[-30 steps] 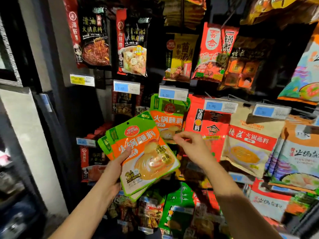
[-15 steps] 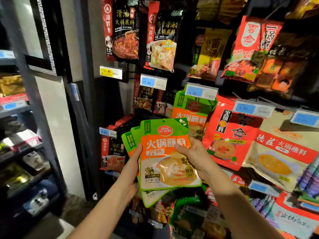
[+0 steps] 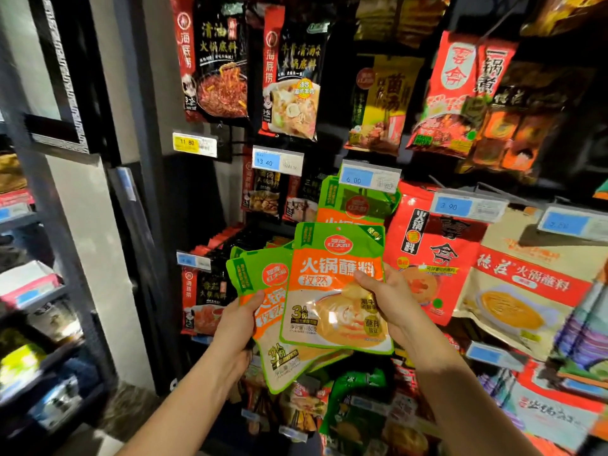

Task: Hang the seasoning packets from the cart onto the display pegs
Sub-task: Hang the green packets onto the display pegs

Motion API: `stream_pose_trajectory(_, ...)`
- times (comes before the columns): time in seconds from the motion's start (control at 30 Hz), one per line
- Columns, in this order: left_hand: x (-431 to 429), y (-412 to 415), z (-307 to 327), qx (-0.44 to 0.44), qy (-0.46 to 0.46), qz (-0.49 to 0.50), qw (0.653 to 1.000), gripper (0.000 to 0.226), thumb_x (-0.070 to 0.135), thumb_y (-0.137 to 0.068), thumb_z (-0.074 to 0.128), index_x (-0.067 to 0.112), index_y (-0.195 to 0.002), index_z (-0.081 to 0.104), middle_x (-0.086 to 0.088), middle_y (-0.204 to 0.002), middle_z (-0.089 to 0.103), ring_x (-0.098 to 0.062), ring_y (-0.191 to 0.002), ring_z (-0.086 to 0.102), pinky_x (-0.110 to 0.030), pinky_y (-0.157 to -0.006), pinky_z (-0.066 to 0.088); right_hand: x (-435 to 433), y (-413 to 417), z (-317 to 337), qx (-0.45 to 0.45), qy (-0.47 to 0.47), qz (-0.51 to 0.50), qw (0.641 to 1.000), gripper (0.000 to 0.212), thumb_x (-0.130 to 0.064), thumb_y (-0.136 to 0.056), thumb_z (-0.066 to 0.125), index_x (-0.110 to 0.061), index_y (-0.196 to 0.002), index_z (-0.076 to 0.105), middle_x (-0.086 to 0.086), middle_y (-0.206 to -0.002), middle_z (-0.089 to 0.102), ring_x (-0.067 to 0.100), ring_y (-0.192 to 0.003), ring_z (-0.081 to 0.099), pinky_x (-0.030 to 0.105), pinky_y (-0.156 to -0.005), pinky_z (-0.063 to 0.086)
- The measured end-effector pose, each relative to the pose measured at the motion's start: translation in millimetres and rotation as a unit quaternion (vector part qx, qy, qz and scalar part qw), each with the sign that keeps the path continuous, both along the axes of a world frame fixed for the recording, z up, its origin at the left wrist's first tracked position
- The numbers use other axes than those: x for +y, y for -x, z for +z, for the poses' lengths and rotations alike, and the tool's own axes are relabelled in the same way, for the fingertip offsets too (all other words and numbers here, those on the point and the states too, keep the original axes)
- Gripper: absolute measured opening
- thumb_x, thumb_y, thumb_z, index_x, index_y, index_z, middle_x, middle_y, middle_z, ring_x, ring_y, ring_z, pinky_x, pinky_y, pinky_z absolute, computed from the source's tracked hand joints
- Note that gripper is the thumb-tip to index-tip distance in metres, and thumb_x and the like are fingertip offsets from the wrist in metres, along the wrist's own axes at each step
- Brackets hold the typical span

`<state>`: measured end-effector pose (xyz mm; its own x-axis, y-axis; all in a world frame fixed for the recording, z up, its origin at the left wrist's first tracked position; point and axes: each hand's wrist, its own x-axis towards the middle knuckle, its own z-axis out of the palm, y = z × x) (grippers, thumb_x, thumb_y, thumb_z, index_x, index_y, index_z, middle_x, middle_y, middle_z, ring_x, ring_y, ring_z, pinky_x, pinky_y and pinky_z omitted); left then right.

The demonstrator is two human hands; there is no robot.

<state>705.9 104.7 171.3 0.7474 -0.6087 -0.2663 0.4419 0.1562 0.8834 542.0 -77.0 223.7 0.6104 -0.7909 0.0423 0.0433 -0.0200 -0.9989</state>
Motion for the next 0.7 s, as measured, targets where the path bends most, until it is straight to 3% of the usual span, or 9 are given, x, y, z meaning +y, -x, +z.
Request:
stream_pose_trajectory(0.07, 0, -4, -2, 0.016, 0.003, 0.009, 1.000, 0.015, 0.017, -0.101, 0.062, 0.008, -0.109, 0.070, -0.010, -0.091, 0.079, -0.025, -0.079, 0.073, -0.044, -0.085, 0.058, -5, 4, 3, -0.010, 0.002, -0.011, 1.000, 0.022, -0.010, -0.099, 0.066, -0.014, -0.120, 0.067, 0.007, -0.109, 0.079, 0.027, -0.104, 0.075, 0.054, -0.101, 0.054)
stream_pose_trajectory(0.23, 1, -14, -9, 0.051, 0.014, 0.017, 0.998, 0.018, 0.019, -0.100, 0.062, 0.008, -0.113, 0.069, -0.015, -0.103, 0.077, -0.028, -0.084, 0.073, -0.054, -0.097, 0.054, -17, 4, 15, -0.038, 0.040, -0.043, 0.998, 0.027, -0.005, -0.098, 0.065, -0.007, -0.125, 0.063, 0.013, -0.113, 0.077, 0.032, -0.105, 0.074, 0.056, -0.101, 0.054)
stream_pose_trajectory(0.4, 7, -24, -11, 0.042, 0.009, 0.032, 0.999, 0.011, 0.018, -0.102, 0.059, 0.013, -0.101, 0.069, -0.008, -0.085, 0.078, -0.021, -0.066, 0.073, -0.045, -0.082, 0.057, -25, -3, 26, -0.033, 0.088, -0.049, 0.994, 0.039, -0.016, -0.095, 0.073, -0.017, -0.132, 0.060, 0.008, -0.120, 0.075, 0.030, -0.109, 0.072, 0.056, -0.102, 0.054)
stream_pose_trajectory(0.53, 16, -32, -16, 0.022, -0.002, 0.037, 0.999, 0.013, 0.018, -0.102, 0.058, 0.013, -0.099, 0.069, -0.010, -0.091, 0.077, -0.026, -0.078, 0.071, -0.046, -0.086, 0.055, -32, -10, 32, -0.049, 0.086, -0.064, 0.993, 0.044, -0.022, -0.092, 0.076, -0.020, -0.133, 0.059, 0.006, -0.124, 0.073, 0.028, -0.114, 0.070, 0.056, -0.103, 0.053)
stream_pose_trajectory(0.7, 22, -36, -22, 0.033, -0.006, 0.043, 0.999, 0.012, 0.019, -0.103, 0.057, 0.013, -0.101, 0.068, -0.011, -0.094, 0.076, -0.027, -0.079, 0.069, -0.046, -0.086, 0.055, -32, -18, 37, -0.032, 0.099, -0.101, 0.989, 0.033, -0.016, -0.098, 0.068, -0.023, -0.129, 0.060, 0.003, -0.119, 0.074, 0.025, -0.107, 0.073, 0.053, -0.096, 0.057)
